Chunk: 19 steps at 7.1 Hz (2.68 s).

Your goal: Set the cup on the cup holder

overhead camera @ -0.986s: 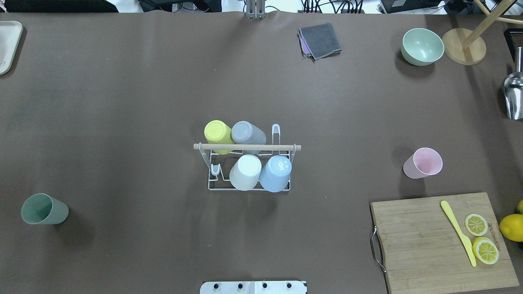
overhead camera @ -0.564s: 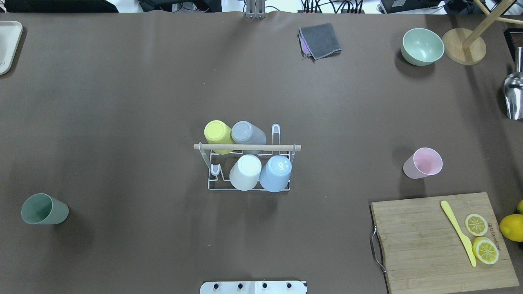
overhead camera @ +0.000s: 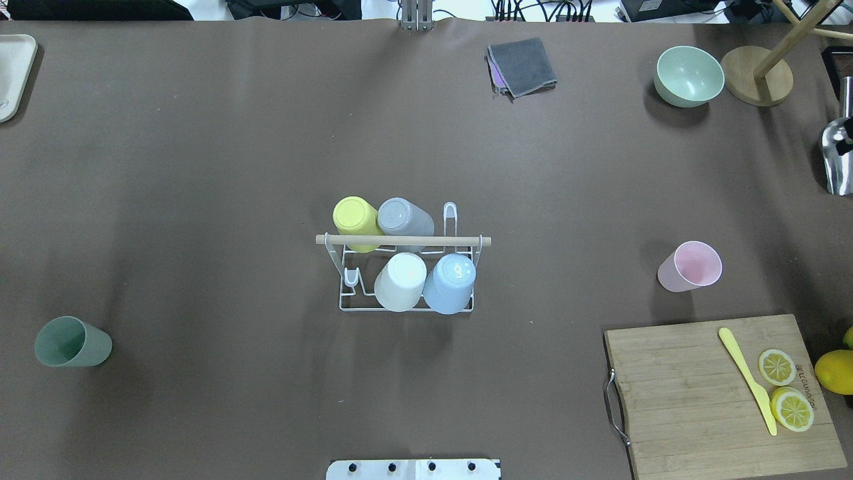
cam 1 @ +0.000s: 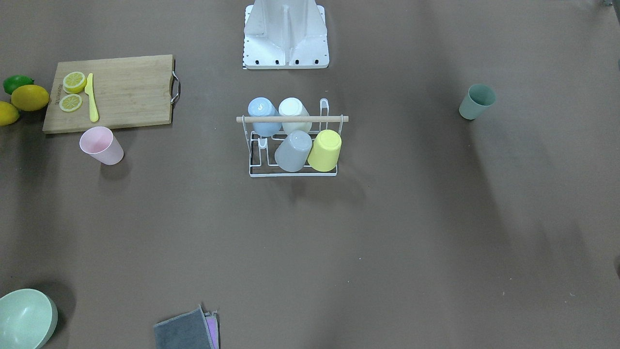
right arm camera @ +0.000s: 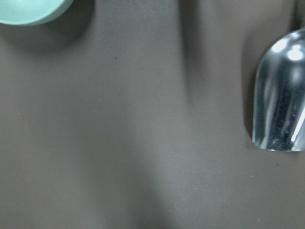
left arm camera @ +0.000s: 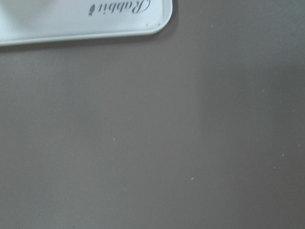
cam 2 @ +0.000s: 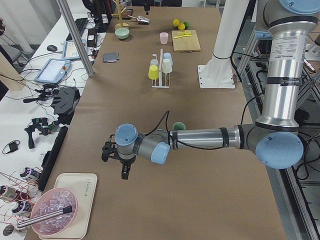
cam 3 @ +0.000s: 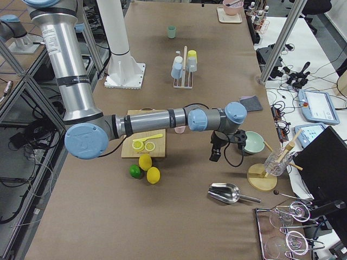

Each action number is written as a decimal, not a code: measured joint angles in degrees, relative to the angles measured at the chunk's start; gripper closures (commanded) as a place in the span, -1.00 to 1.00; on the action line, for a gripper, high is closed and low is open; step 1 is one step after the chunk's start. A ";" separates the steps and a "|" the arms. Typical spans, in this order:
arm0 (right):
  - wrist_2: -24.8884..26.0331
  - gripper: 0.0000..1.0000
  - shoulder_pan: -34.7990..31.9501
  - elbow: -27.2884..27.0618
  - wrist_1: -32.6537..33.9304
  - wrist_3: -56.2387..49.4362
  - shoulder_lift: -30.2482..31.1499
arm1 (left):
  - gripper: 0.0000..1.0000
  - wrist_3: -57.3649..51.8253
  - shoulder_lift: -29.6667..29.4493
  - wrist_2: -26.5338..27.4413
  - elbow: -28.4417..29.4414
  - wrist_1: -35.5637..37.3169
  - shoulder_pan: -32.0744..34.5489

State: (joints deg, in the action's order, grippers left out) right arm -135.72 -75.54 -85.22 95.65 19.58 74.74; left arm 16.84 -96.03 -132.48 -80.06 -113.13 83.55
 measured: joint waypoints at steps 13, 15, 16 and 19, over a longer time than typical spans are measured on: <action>-4.73 -0.97 13.58 15.08 20.79 -13.23 -13.69 | -0.95 10.26 -33.53 9.64 4.21 42.75 -11.38; -4.98 -0.97 13.71 15.33 22.50 -13.70 -15.38 | -0.95 10.06 -33.94 8.44 4.23 47.59 -13.47; -5.07 -0.97 13.61 15.33 24.30 -13.60 -17.26 | -0.95 8.91 -33.83 7.21 4.30 49.20 -14.29; -5.73 -0.97 14.27 15.18 29.46 -13.42 -19.88 | -0.95 -2.70 -30.77 4.13 4.41 50.40 -15.12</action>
State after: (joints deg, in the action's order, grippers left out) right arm -141.45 -61.27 -70.04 125.11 6.16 54.86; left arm 14.14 -126.80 -128.35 -75.65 -62.72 68.43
